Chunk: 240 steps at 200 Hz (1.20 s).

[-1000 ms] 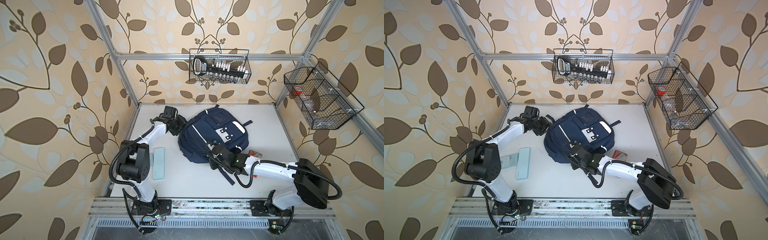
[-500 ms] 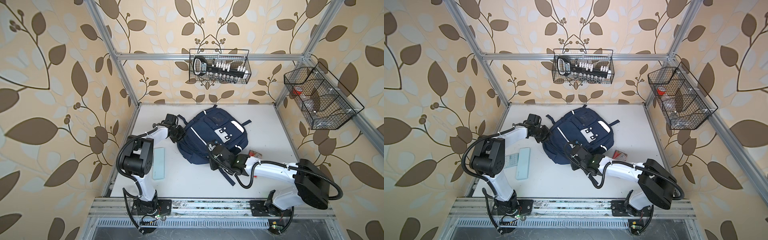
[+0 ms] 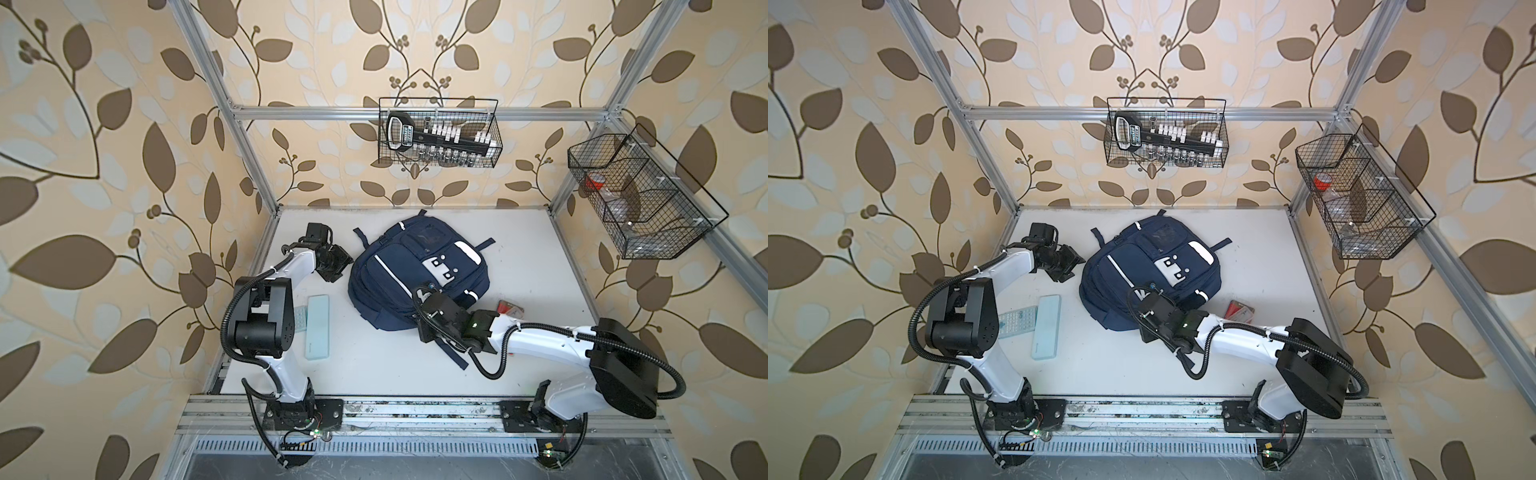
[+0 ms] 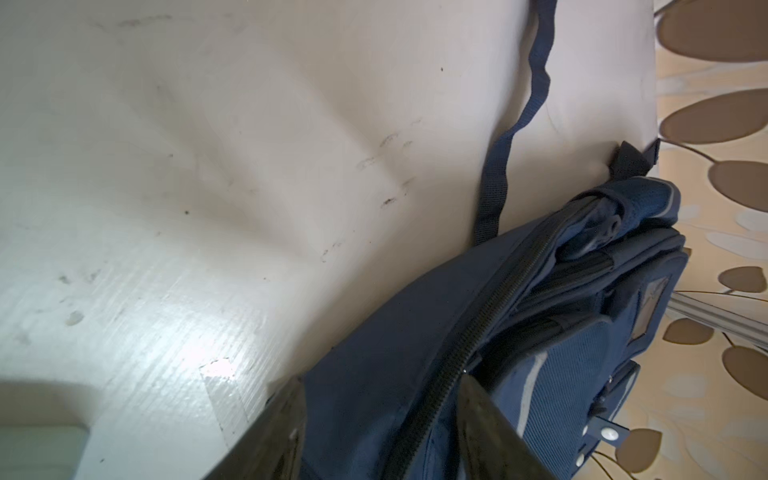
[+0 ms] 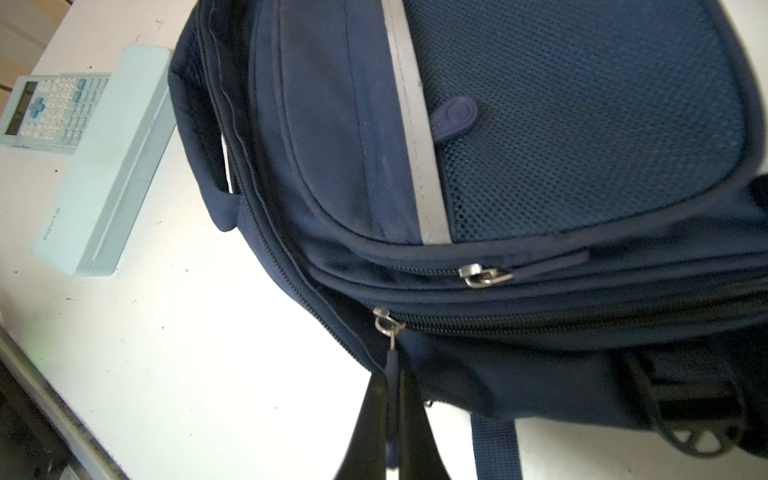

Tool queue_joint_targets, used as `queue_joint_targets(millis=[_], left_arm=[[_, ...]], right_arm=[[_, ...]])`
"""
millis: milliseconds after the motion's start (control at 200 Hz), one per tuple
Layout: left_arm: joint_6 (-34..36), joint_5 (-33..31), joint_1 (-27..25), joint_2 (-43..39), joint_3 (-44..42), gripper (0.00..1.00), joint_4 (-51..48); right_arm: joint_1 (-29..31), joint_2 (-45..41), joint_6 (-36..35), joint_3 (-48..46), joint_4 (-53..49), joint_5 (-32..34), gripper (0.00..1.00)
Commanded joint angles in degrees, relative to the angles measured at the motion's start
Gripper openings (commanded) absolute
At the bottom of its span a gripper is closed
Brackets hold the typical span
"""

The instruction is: Pack the student bag

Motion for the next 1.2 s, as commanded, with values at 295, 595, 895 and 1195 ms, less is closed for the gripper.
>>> queue_joint_targets(millis=[295,595,895,1195], left_arm=[[-6.9,15.3,-2.3,3.5,-6.7,0.0,19.8],[-18.8,10.7,-5.5,-12.7,-25.4,0.0,35.7],[-22.5,-2.3,-17.8,-29.7,-37.5,0.0,38.4],[-19.9,-13.1,-23.9,-46.7,-44.2,0.0,34.0]], right_arm=[[0.3,-0.9,1.8,1.3,-2.3,1.0,0.0],[6.0,-0.9,10.5,0.6,2.2,-2.4,0.0],[5.9,6.8,14.5,14.5,5.5,-3.2,0.0],[-0.2,18.8,21.5,28.6,1.4,-7.6,0.0]])
